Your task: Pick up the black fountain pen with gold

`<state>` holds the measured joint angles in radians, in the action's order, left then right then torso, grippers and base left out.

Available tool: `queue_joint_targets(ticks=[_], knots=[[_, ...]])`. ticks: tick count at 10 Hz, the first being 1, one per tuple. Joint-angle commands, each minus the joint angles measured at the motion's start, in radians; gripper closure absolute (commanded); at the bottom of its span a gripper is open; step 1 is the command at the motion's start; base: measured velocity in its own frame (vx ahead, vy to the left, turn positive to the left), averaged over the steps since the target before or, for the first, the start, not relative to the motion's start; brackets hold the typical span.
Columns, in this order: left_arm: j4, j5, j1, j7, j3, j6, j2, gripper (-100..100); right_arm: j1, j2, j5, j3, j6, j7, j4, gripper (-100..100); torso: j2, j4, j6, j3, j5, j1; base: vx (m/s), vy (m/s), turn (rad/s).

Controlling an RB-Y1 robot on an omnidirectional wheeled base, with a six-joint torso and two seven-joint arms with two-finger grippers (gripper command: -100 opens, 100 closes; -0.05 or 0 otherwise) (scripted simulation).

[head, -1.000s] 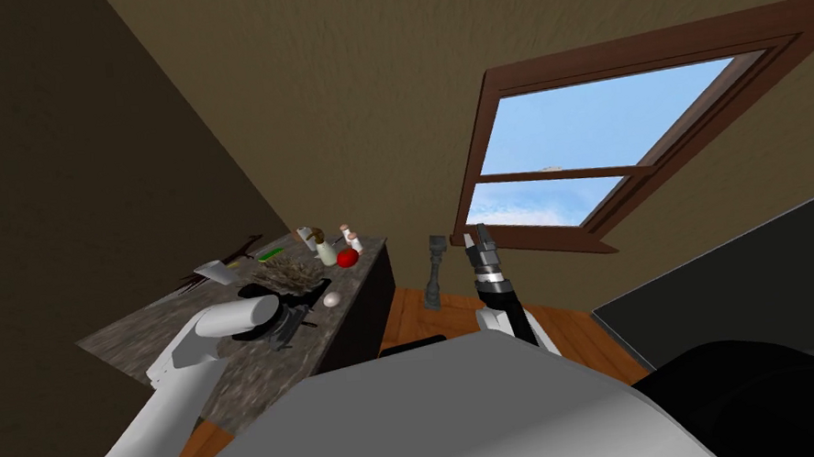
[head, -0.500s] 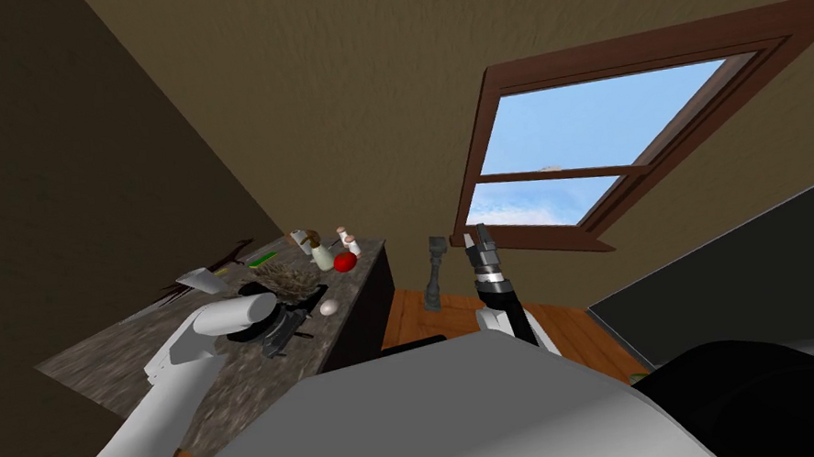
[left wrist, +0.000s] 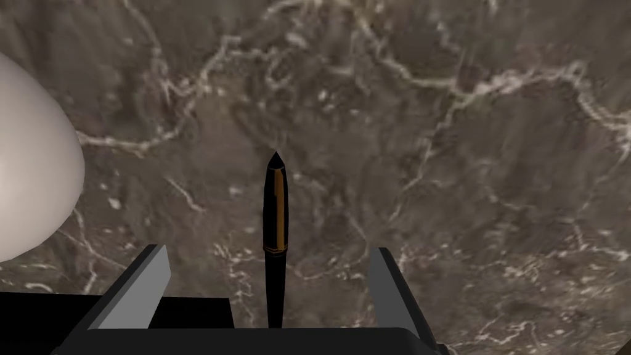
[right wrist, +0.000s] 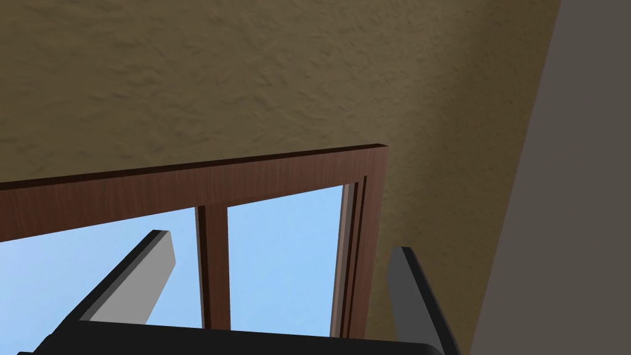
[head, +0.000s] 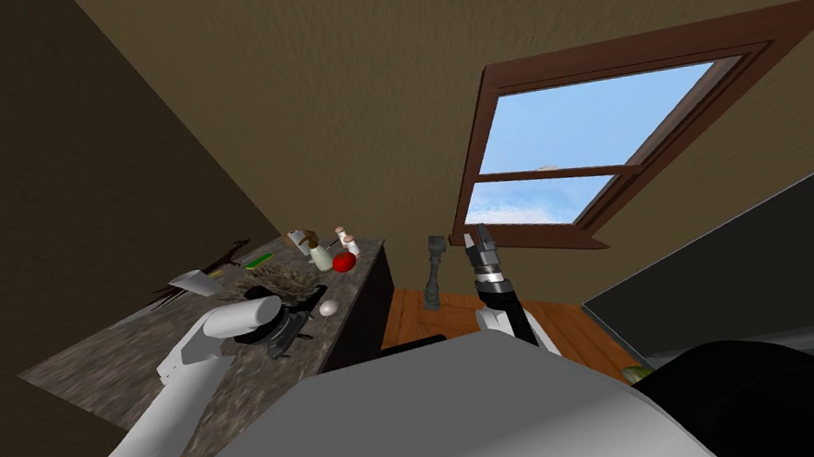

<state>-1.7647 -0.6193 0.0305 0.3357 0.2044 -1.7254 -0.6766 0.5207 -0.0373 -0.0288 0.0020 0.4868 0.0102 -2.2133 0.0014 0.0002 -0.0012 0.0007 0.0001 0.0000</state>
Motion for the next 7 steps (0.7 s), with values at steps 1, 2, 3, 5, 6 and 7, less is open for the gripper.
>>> queue_joint_targets(ticks=[1,2,3,5,6,7], knots=[[0.0,0.0,0.0,0.0,0.0,0.0,0.0,-100,0.0,0.0,0.0,0.0,0.0,0.0,0.0,0,0.0,0.0,0.0,0.0,0.0,0.0,-0.007,0.005,-0.008],[0.001,0.001,0.0,0.0,-0.001,0.003,0.001,100,0.0,0.0,0.0,0.0,0.0,0.0,0.0,0,0.0,0.0,0.0,0.0,0.0,0.0,0.0,0.0,0.0],[0.001,0.001,0.0,0.0,-0.001,0.003,0.001,100,0.0,0.0,0.0,0.0,0.0,0.0,0.0,0,-0.001,0.0,0.0,0.0,0.0,-0.001,0.0,0.0,0.0],[0.001,0.001,0.0,0.0,-0.001,0.002,0.0,100,0.0,0.0,0.0,0.0,0.0,0.0,0.0,0,-0.002,0.0,0.0,-0.001,0.0,-0.001,0.0,0.0,0.0],[0.001,0.001,0.0,0.0,-0.001,0.002,0.0,100,0.0,0.0,0.0,0.0,0.0,0.0,0.0,0,-0.002,0.0,0.0,-0.001,0.0,0.0,0.0,0.0,0.0],[0.001,0.001,0.0,0.0,-0.001,0.002,0.0,0,0.0,0.0,0.0,0.0,0.0,0.0,0.0,0,-0.002,0.0,0.0,-0.001,0.0,0.0,0.0,0.0,0.0]])
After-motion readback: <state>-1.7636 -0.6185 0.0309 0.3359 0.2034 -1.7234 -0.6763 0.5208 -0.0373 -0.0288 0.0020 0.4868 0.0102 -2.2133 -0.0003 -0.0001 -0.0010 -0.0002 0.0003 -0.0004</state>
